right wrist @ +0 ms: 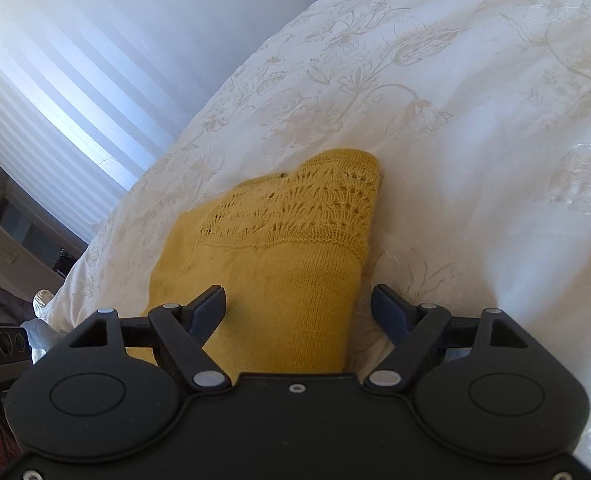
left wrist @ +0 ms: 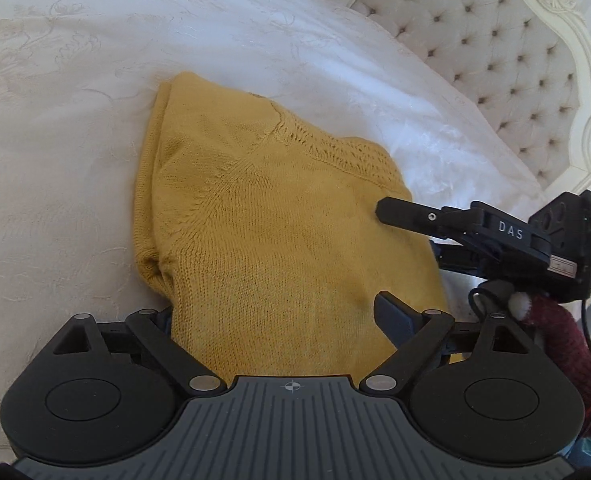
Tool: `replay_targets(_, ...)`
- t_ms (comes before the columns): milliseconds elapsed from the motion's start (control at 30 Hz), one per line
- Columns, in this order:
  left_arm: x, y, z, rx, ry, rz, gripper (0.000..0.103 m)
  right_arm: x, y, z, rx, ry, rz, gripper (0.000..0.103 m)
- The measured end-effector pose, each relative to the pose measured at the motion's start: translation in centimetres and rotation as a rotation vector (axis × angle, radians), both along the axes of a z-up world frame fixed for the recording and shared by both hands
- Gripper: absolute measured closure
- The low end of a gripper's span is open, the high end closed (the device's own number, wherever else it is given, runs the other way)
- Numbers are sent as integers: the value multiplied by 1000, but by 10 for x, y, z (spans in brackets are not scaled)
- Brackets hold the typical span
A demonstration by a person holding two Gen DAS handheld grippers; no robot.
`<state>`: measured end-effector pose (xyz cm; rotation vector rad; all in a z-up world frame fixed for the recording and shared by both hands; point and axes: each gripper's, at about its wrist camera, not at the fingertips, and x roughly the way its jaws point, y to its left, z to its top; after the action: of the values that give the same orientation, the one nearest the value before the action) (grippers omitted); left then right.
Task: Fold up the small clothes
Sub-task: 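Move the left gripper to the other side edge of the sweater, then grasp the side edge with the left gripper and fold it across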
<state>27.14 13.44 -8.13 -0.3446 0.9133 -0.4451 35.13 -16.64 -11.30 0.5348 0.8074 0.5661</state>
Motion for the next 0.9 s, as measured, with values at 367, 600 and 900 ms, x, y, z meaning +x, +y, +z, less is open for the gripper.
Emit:
replay_targets(367,-8,-12,0,-3,-39,-51,15,20,14,0,13,-20,48,5)
replay_targets(600,-13,9,-2,-62,0,30,71,7,-3,-5,80,-40,79,8)
replay_targets(900,-14,13,10,-139,44,35,90,-2,2,15,28,-4,26,65)
